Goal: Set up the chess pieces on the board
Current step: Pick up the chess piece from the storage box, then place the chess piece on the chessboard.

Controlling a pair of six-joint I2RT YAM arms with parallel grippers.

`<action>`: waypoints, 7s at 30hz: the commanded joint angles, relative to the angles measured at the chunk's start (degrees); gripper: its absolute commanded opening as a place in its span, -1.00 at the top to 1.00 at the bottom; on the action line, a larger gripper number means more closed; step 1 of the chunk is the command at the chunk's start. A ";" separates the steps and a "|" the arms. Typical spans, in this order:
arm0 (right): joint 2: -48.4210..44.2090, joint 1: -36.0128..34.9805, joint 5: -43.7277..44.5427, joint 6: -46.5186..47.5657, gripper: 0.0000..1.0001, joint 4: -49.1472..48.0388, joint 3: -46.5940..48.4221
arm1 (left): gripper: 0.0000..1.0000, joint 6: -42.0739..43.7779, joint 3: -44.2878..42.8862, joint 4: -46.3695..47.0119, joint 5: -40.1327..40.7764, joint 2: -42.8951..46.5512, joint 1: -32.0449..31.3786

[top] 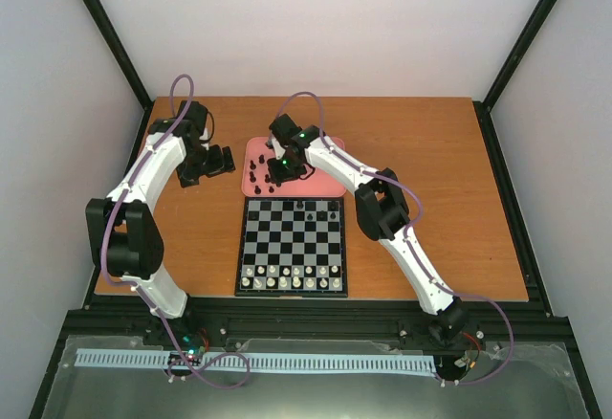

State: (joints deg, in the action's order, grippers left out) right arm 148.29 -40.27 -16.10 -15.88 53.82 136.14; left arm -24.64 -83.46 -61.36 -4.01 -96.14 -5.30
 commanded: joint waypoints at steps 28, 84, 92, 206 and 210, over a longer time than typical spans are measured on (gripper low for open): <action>-0.60 -0.42 4.39 1.46 0.94 2.65 1.52 | -1.00 -0.46 -0.01 -0.07 0.55 1.23 -0.11; -29.75 -7.63 12.50 -4.96 0.91 -6.43 -42.47 | -1.00 -0.76 0.46 0.63 -0.56 1.00 -0.12; -29.11 -7.03 12.51 -5.00 0.90 -6.85 -42.83 | -1.00 -0.76 0.36 0.70 -0.74 0.51 -0.09; -29.15 -8.24 12.16 -4.06 0.94 -4.01 -44.02 | -1.00 -0.74 1.21 0.79 -0.25 1.18 -0.13; -30.51 -8.24 11.29 -3.69 0.95 -3.44 -44.24 | -1.00 -0.67 1.09 0.67 -0.47 1.08 -0.10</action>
State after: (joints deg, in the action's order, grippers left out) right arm 120.20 -48.23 -4.93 -19.94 49.74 92.20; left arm -24.71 -82.08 -61.25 -4.51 -95.81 -5.30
